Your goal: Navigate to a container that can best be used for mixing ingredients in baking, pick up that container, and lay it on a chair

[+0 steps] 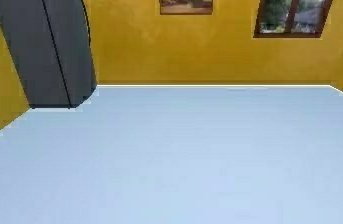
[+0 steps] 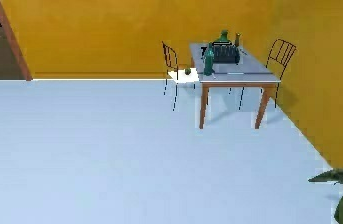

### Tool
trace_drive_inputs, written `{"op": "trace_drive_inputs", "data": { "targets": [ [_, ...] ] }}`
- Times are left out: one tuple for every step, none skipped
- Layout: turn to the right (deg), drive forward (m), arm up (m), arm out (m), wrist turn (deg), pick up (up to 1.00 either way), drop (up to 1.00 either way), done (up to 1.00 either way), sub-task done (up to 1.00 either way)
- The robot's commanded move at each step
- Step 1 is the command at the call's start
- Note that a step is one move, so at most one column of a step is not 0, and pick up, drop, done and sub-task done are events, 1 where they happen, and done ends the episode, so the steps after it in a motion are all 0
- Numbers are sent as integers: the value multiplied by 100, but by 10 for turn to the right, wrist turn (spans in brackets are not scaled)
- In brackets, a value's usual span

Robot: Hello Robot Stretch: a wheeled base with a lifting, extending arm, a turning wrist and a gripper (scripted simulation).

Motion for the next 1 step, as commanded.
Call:
{"op": "trace_drive_inputs", "data": {
  "targets": [
    [-450,0,0,0,0,0,0,0,0]
  ]
}}
